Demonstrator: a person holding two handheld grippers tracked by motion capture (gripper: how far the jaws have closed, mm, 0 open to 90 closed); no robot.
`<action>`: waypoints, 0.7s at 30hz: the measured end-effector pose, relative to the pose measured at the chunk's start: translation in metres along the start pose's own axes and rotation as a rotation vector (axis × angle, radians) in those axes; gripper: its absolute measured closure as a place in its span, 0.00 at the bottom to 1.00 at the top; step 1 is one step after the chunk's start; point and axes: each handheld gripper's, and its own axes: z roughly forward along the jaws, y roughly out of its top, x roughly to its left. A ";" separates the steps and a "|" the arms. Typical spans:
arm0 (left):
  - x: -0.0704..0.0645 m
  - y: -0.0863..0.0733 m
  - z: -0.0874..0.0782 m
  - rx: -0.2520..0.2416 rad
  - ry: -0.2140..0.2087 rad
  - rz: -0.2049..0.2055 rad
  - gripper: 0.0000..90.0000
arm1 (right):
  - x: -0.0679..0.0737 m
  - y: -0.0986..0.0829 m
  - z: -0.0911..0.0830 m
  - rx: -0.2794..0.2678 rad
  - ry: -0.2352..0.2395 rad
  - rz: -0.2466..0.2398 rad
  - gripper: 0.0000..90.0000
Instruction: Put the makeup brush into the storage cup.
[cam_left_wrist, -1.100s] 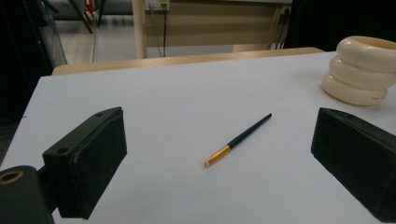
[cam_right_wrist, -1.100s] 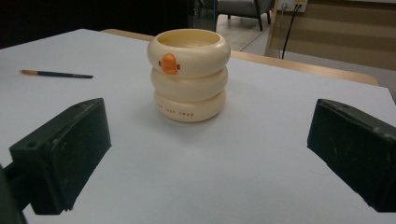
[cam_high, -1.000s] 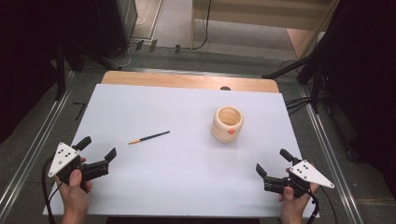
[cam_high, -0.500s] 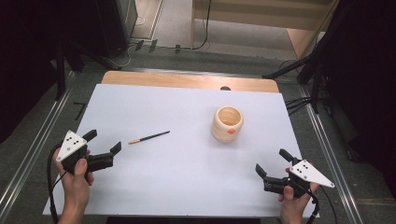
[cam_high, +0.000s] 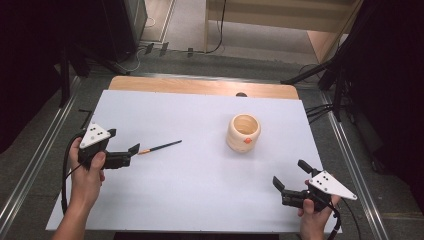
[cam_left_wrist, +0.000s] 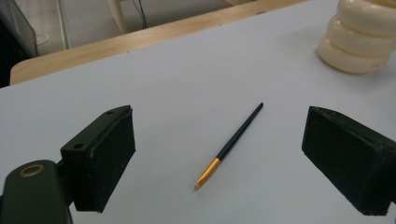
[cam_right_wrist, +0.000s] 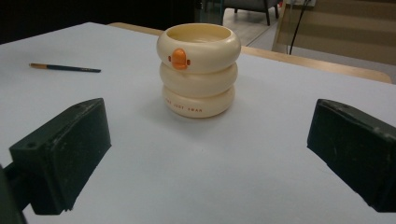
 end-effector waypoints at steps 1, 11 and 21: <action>0.000 0.002 0.003 0.016 -0.005 0.008 0.12 | 0.000 0.000 0.000 0.003 0.002 0.000 0.00; 0.000 0.019 0.027 0.161 -0.019 0.103 0.13 | 0.001 -0.001 0.004 0.022 0.011 -0.006 0.00; -0.008 0.037 0.062 0.339 -0.068 0.211 0.16 | 0.001 -0.002 0.006 0.031 0.016 -0.005 0.00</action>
